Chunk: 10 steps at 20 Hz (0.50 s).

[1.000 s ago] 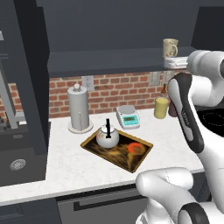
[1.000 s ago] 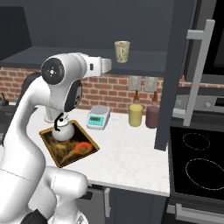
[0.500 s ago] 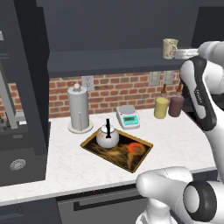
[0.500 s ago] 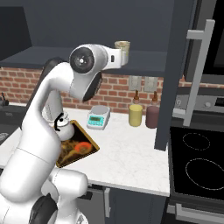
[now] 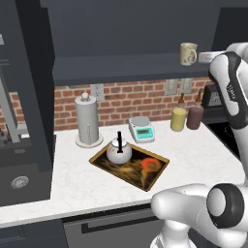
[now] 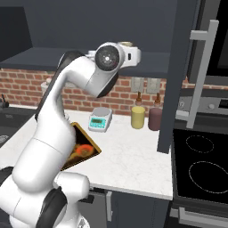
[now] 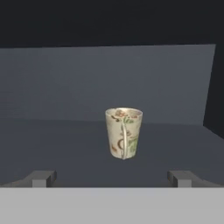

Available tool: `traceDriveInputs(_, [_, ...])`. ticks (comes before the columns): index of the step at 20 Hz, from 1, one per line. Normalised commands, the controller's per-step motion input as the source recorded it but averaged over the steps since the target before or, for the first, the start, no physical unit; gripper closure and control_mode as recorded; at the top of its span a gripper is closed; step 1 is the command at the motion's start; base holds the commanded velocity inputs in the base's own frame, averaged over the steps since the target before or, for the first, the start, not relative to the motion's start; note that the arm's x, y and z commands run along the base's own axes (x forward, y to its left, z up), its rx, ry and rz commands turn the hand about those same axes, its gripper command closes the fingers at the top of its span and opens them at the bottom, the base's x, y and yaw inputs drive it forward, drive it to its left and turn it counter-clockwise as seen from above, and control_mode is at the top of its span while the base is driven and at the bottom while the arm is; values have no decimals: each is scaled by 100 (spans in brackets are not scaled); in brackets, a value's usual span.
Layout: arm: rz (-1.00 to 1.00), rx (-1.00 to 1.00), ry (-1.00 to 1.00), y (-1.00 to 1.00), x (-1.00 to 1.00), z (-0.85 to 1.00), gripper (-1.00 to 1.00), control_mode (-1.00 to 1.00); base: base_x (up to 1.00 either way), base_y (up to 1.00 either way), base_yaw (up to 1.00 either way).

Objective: Pick the kettle from the counter and place it on the tray. Then pick the mug from the cabinet and place it on the tray. Then close the cabinet doors.

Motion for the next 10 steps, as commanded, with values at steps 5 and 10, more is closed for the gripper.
traceDriveInputs(5, [3,0,1,0,33,0,-100,-100,0,0,0])
traceDriveInputs(10, [1,0,0,0,19,-6,-100,-100,0,0,0])
